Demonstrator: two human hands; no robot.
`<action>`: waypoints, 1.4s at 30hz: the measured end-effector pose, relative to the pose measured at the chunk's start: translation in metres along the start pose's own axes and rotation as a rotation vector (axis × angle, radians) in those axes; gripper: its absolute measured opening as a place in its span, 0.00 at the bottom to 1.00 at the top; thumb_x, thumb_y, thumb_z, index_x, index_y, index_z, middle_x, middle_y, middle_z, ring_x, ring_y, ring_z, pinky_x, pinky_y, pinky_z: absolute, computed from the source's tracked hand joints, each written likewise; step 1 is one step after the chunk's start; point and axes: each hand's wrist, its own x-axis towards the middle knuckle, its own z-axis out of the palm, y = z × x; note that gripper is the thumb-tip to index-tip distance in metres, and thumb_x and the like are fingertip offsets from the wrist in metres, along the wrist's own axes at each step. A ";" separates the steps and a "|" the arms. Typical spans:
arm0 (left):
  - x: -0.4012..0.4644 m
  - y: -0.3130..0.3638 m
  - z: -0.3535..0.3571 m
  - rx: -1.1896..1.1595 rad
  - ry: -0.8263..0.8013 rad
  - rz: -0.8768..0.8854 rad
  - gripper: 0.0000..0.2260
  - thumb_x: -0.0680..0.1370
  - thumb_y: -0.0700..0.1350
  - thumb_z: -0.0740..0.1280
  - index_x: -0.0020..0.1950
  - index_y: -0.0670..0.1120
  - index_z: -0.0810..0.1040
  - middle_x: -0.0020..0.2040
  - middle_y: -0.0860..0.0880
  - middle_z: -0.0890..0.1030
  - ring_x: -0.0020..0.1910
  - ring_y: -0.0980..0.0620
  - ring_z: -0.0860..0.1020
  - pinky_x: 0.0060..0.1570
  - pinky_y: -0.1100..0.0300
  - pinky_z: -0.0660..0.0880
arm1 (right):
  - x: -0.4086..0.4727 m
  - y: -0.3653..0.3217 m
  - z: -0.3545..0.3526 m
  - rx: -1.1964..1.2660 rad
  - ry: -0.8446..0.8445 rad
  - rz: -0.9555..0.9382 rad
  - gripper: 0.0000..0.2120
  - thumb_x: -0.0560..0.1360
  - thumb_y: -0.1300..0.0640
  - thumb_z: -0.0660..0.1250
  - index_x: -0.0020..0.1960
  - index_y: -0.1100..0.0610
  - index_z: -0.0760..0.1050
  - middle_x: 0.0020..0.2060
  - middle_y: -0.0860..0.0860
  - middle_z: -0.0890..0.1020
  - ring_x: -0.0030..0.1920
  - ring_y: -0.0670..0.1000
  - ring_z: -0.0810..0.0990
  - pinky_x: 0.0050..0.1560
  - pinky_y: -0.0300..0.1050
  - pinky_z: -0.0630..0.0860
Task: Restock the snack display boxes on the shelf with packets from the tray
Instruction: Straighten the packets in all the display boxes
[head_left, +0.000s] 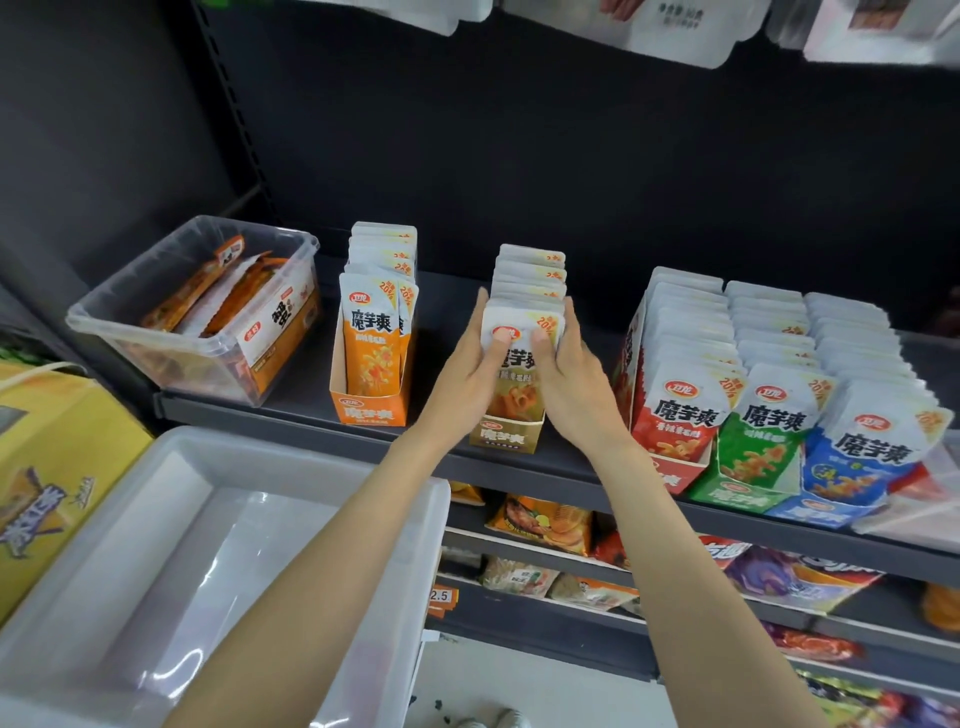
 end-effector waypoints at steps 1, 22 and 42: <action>0.002 0.000 0.000 0.015 -0.001 -0.013 0.29 0.79 0.60 0.55 0.78 0.54 0.51 0.74 0.55 0.65 0.71 0.57 0.64 0.70 0.50 0.64 | 0.002 0.002 0.000 -0.029 -0.013 0.023 0.28 0.81 0.41 0.49 0.77 0.50 0.50 0.71 0.49 0.69 0.66 0.51 0.73 0.60 0.43 0.73; 0.022 0.004 -0.009 0.304 0.088 0.054 0.24 0.82 0.55 0.53 0.77 0.58 0.49 0.72 0.53 0.66 0.60 0.62 0.68 0.57 0.62 0.67 | 0.026 -0.014 -0.005 -0.046 0.058 0.069 0.31 0.81 0.45 0.53 0.78 0.51 0.43 0.70 0.56 0.67 0.65 0.56 0.72 0.60 0.50 0.68; 0.058 0.011 -0.007 0.096 -0.043 0.029 0.23 0.82 0.54 0.54 0.76 0.63 0.49 0.73 0.53 0.62 0.65 0.55 0.69 0.62 0.56 0.70 | 0.071 -0.010 -0.013 0.289 0.222 0.134 0.09 0.80 0.52 0.58 0.59 0.49 0.71 0.57 0.46 0.70 0.65 0.51 0.66 0.61 0.46 0.68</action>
